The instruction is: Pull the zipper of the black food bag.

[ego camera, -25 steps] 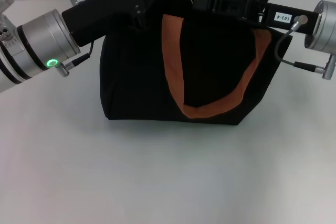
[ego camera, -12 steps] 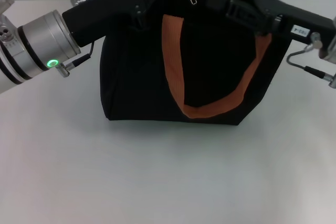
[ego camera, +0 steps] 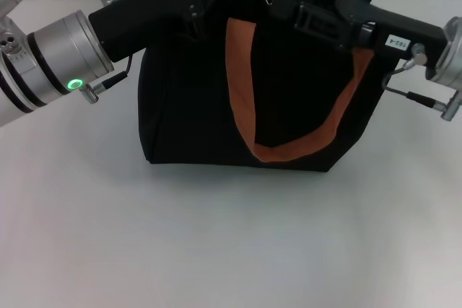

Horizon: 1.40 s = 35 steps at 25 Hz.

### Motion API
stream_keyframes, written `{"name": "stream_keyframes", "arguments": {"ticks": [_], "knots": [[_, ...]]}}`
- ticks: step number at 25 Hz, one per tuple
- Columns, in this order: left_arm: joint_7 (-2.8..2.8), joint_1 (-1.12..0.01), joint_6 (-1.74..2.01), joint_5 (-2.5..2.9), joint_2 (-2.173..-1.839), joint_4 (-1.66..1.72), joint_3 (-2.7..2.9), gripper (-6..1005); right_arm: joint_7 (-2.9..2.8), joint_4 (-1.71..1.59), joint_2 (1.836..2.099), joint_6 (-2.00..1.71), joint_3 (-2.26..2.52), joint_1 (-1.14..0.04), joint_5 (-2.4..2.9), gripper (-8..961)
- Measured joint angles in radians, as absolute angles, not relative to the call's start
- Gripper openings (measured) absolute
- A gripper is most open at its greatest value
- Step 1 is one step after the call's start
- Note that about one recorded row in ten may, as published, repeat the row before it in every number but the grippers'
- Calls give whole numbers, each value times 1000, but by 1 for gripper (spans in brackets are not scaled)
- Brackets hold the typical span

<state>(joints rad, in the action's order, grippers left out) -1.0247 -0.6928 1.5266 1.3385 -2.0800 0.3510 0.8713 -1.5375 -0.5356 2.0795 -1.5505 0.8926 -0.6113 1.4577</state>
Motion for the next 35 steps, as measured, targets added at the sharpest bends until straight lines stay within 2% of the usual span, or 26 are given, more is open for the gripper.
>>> {"name": "stream_keyframes", "arguments": {"ticks": [25, 35], "knots": [[-1022, -695, 1527, 1338, -2080, 347, 871, 132, -1805, -525, 2076, -1540, 923, -665, 1457, 443], [-997, -695, 1527, 1323, -2080, 329, 871, 135, -1926, -503, 2057, -1511, 922, -680, 1459, 440]]}}
